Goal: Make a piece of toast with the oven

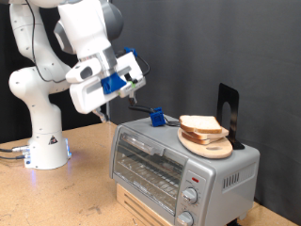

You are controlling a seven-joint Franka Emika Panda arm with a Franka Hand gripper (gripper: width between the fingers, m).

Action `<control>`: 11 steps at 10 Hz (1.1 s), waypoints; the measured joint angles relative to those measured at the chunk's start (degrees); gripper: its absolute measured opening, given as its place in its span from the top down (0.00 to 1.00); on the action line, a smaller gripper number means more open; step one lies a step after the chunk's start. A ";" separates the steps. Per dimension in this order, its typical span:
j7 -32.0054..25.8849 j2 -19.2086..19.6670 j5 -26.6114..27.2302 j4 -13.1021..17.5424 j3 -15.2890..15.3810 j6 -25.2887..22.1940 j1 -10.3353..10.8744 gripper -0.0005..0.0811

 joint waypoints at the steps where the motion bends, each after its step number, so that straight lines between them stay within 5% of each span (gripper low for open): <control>1: 0.68 1.31 -0.74 -0.65 0.58 0.71 0.00 0.00; 8: 1.45 8.29 -1.86 -3.70 3.18 8.57 -0.37 0.00; 11: 1.39 7.66 -8.95 -4.47 1.76 8.58 -4.32 0.00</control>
